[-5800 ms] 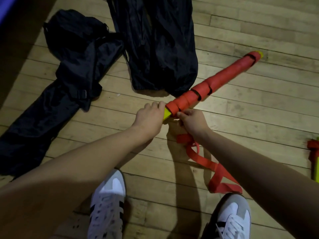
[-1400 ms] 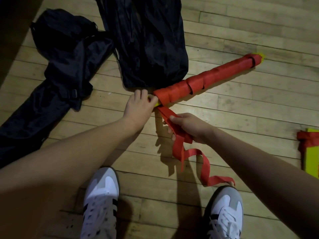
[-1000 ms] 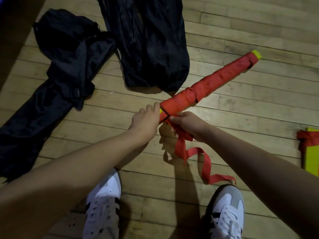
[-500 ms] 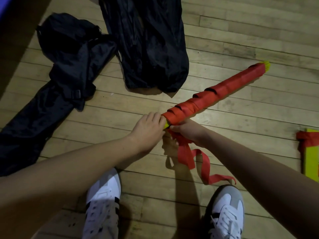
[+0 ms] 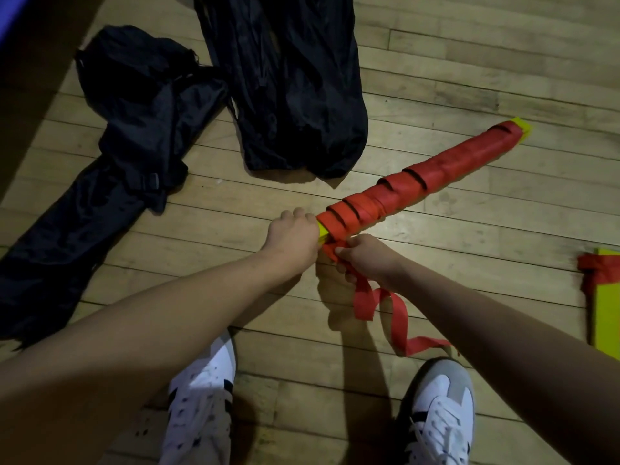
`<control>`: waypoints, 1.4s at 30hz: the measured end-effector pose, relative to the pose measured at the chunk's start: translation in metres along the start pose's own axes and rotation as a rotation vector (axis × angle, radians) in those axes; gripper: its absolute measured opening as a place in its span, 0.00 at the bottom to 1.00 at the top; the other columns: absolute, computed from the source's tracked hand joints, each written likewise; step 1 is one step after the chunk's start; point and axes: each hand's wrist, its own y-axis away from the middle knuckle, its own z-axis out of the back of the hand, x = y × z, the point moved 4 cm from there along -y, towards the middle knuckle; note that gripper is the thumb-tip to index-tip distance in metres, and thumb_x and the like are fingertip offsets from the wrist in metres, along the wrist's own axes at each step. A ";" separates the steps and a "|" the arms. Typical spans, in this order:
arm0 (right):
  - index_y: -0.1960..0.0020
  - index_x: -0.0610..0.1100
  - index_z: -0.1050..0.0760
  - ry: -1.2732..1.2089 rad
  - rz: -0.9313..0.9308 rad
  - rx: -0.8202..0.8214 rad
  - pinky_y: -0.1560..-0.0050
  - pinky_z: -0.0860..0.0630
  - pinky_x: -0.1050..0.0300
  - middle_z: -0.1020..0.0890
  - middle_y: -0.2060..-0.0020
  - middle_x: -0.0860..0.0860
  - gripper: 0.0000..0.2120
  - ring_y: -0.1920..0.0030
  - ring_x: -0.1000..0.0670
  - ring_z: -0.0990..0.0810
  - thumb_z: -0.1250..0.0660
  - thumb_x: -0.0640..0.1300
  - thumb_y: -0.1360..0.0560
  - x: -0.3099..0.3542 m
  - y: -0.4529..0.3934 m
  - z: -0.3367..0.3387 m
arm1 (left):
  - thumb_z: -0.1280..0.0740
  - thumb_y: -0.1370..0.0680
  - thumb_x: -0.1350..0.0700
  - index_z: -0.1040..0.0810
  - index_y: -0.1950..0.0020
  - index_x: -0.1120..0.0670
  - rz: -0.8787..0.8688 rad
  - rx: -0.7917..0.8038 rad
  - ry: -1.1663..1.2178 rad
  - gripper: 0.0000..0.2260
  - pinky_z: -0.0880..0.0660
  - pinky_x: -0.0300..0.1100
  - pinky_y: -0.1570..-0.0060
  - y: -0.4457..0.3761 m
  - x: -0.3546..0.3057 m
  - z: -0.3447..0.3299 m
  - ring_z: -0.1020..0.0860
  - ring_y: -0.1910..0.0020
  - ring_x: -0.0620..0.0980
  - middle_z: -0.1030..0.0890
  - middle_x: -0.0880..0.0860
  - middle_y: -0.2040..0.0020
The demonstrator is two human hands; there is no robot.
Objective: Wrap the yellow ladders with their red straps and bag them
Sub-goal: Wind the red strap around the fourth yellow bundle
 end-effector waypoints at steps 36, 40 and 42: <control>0.54 0.39 0.28 -0.133 -0.089 -0.048 0.64 0.28 0.56 0.27 0.63 0.45 0.06 0.63 0.48 0.27 0.40 0.31 0.25 0.005 -0.007 0.004 | 0.35 0.22 0.49 0.41 0.29 0.58 -0.130 -0.094 0.030 0.28 0.32 0.48 0.41 -0.006 0.017 -0.012 0.29 0.41 0.56 0.32 0.58 0.39; 0.52 0.40 0.28 -0.103 -0.081 -0.038 0.59 0.30 0.53 0.29 0.61 0.44 0.08 0.59 0.44 0.30 0.40 0.29 0.27 0.002 -0.003 0.001 | 0.41 0.22 0.49 0.40 0.30 0.58 -0.244 -0.091 0.048 0.24 0.36 0.48 0.38 0.013 0.010 -0.017 0.33 0.40 0.56 0.35 0.58 0.37; 0.50 0.36 0.25 -0.094 -0.079 -0.060 0.62 0.31 0.56 0.29 0.61 0.44 0.09 0.60 0.45 0.30 0.40 0.28 0.27 0.000 0.000 0.002 | 0.41 0.22 0.49 0.39 0.30 0.58 -0.235 -0.083 0.037 0.24 0.36 0.48 0.37 0.018 0.006 -0.015 0.32 0.39 0.56 0.33 0.58 0.36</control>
